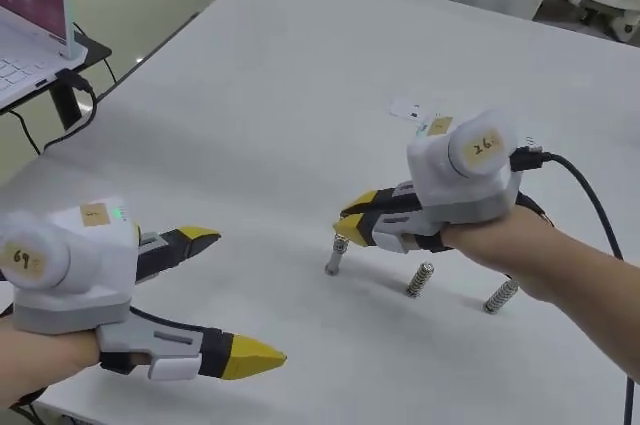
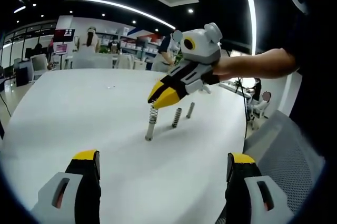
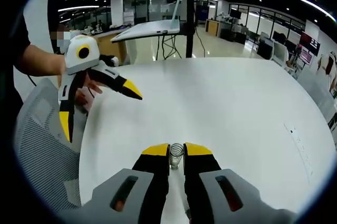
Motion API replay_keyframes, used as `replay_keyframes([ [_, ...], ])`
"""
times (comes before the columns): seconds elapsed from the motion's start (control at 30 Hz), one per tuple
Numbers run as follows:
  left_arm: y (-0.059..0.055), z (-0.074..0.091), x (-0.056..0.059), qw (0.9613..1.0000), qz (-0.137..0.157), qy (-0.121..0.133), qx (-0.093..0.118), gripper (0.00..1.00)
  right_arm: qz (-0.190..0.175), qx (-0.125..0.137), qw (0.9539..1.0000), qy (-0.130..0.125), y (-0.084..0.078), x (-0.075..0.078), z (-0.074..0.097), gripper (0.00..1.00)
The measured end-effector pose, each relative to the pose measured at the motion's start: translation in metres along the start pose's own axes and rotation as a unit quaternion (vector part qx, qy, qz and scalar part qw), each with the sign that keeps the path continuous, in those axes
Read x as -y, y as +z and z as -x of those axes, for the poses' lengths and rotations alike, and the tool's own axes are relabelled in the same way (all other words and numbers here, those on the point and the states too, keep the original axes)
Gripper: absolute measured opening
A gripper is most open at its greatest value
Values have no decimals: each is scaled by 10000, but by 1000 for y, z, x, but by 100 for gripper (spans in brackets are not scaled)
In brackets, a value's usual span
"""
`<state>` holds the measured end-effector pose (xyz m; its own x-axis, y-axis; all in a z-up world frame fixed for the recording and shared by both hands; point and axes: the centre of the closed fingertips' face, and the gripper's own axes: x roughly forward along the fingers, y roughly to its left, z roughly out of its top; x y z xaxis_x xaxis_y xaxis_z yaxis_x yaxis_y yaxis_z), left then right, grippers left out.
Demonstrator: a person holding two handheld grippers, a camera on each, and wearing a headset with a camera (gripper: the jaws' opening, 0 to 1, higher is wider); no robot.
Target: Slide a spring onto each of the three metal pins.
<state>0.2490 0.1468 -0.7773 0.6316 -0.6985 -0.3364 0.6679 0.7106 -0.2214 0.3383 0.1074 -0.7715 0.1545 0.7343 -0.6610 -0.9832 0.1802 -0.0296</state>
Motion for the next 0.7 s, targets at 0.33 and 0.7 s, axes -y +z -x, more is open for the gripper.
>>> replay_keyframes([
  [0.33, -2, 2, -2, 10000, 15, 29, -10, 97, 60, -224, 9997, 33, -14, -3, -15, 7],
  [0.7, -6, 3, -3, 10000, 52, 57, -12, 97, 155, -460, 9988, 9, -33, -2, -28, 8],
])
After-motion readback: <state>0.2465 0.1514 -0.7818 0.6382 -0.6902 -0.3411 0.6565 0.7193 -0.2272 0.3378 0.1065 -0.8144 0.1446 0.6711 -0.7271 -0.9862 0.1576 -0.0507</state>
